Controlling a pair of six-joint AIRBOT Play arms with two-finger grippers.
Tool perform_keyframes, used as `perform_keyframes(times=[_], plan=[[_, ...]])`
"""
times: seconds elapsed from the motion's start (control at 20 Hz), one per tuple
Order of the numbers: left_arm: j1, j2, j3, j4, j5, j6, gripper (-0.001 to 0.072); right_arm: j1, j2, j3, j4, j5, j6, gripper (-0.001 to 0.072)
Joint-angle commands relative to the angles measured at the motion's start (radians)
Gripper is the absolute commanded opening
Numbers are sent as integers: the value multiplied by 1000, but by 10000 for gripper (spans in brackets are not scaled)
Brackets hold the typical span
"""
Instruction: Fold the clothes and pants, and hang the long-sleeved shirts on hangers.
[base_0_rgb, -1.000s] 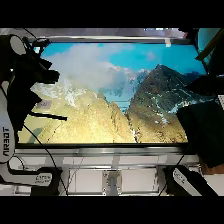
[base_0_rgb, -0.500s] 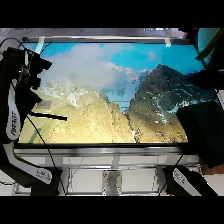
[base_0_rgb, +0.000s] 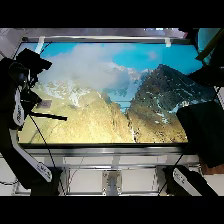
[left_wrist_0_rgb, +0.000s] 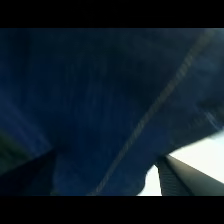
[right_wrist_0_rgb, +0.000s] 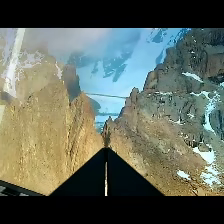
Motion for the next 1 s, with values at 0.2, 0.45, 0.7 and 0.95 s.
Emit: perform_keyframes(times=[0.2,0.45,0.7,0.95], plan=[[-23,8,2,79,-21,61,35,1,-1,1,0,-2,0,12],[-164,267,2,62,-112,68,34,1,0,1,-103,2,-11,12],[-406,594,1,-261,-138,-35,35,0,0,1,-356,3,-13,12],[-703,673,1,-933,91,-10,35,0,-2,1,-445,-11,-108,12]])
